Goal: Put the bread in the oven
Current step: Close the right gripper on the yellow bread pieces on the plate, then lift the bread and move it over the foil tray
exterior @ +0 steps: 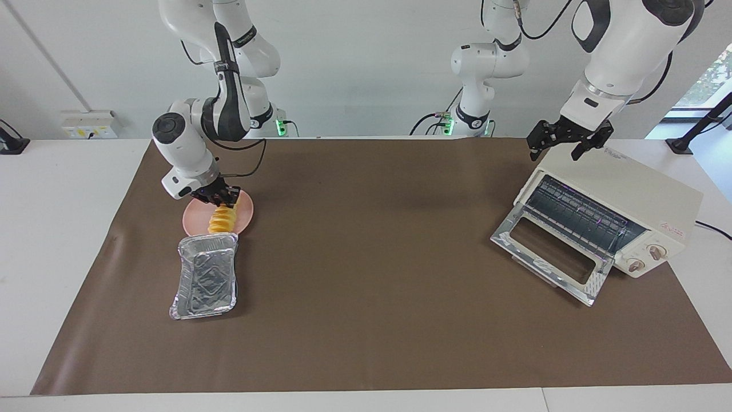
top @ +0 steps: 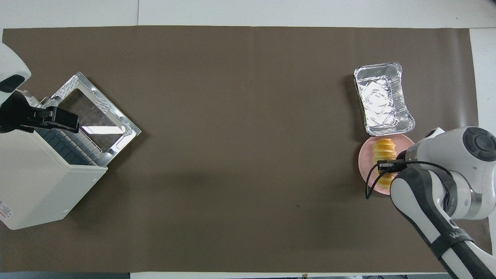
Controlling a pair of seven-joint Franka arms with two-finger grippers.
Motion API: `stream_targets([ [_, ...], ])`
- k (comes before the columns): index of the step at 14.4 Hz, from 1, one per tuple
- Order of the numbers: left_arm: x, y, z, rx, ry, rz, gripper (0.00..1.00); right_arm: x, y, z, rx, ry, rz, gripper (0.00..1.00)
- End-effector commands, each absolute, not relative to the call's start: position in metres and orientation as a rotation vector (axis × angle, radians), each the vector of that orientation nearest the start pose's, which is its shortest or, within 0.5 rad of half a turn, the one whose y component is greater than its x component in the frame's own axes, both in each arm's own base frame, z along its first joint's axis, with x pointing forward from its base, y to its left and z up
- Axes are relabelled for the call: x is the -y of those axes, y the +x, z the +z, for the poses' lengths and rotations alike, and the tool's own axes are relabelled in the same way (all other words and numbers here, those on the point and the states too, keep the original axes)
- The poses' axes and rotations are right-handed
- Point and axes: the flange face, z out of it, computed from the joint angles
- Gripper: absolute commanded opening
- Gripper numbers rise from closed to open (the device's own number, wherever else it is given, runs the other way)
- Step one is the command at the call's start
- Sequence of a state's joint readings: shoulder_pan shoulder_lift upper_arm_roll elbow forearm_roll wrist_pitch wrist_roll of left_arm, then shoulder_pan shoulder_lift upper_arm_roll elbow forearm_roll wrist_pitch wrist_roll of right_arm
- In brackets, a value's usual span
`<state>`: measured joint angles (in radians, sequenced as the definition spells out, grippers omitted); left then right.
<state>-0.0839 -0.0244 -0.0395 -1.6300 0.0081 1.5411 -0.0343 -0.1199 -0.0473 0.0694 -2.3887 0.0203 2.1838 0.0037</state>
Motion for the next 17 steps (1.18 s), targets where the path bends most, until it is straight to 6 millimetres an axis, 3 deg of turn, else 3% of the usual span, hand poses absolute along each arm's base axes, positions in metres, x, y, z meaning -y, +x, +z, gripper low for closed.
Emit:
stream_targets([
  [1, 0.062, 0.537, 0.611, -0.142, -3.132, 0.091, 1.00, 0.014, 0.487, 0.375, -0.185, -3.099, 0.333, 0.30],
  [4, 0.062, 0.536, 0.612, -0.142, -3.132, 0.089, 1.00, -0.003, 0.496, 0.405, -0.232, -3.039, 0.377, 0.31],
  [9, 0.062, 0.537, 0.611, -0.142, -3.132, 0.091, 1.00, 0.004, 0.529, 0.434, -0.093, -3.060, 0.229, 0.35],
  [13, 0.062, 0.537, 0.611, -0.142, -3.132, 0.091, 1.00, 0.028, 0.557, 0.423, -0.006, -3.079, 0.131, 0.36],
  [17, 0.062, 0.537, 0.611, -0.142, -3.132, 0.091, 1.00, 0.051, 0.600, 0.417, 0.118, -3.092, 0.088, 0.38],
])
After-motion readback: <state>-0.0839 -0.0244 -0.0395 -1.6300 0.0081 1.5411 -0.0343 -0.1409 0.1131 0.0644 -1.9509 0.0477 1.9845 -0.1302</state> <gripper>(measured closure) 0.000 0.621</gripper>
